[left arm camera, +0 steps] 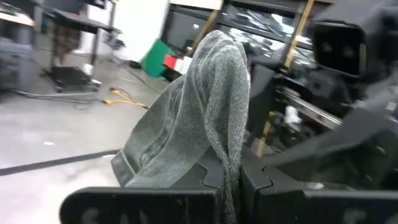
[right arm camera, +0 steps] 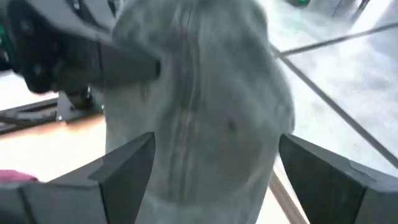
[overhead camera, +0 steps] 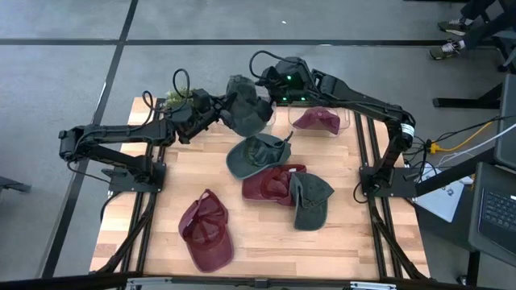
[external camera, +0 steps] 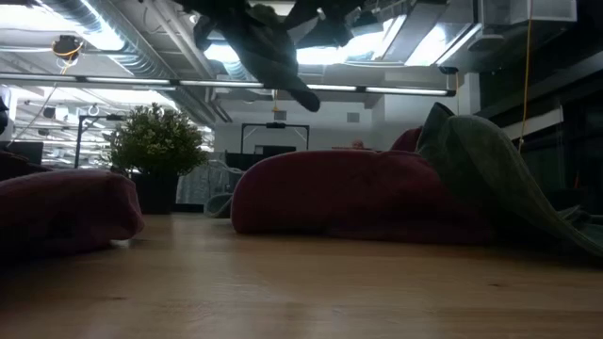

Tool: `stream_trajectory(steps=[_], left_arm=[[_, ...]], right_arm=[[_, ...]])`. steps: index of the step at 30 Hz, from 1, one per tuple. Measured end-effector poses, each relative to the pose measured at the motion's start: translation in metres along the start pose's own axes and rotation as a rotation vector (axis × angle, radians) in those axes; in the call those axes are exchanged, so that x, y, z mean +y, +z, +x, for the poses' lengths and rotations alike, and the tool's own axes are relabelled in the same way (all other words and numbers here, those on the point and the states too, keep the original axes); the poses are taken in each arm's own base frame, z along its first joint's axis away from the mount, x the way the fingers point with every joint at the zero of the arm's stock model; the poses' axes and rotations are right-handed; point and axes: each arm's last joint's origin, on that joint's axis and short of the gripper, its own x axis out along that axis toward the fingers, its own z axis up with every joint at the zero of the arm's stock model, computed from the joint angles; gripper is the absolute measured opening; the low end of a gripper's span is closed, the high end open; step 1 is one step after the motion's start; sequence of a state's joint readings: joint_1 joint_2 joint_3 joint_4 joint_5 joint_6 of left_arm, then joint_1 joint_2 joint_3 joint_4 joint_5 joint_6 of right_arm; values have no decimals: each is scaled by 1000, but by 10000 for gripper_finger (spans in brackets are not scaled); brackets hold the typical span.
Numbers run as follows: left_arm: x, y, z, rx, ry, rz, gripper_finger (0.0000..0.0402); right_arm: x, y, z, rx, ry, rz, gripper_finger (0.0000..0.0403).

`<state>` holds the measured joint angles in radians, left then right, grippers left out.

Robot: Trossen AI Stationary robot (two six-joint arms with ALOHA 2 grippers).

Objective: Pick & Place hat
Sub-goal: Put the bottom left gray cap into the left transparent bin

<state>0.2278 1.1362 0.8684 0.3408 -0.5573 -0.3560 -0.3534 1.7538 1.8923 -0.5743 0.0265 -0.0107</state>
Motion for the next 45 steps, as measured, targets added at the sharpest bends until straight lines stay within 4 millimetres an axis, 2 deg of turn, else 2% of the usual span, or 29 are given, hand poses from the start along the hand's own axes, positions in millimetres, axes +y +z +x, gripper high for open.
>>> stream_trajectory(steps=[10, 14, 26, 28, 30, 38, 40, 45], left_arm=[[1, 10, 3, -61, -81, -72, 3], [1, 14, 5, -69, -186, -50, 3], [-5, 18, 3, -87, -380, 88, 3], [-5, 18, 3, -88, -382, 99, 5], [-5, 18, 3, -90, -383, 121, 10], [-5, 15, 3, -73, -377, 178, 43], [-4, 14, 3, -49, -375, 187, 56], [-2, 17, -5, -18, -394, 289, 102]], right_arm=[[0, 3, 3, -37, 0, 4, 337], [0, 6, 3, -74, 14, 6, 337], [6, 14, 2, -161, 206, -11, 328], [6, 15, 2, -163, 223, -14, 304], [7, 14, 2, -157, 235, -14, 264], [7, 10, 3, -113, 242, -18, 31], [7, 8, 2, -94, 238, -36, 16], [6, -1, -1, -3, 267, -53, 15]])
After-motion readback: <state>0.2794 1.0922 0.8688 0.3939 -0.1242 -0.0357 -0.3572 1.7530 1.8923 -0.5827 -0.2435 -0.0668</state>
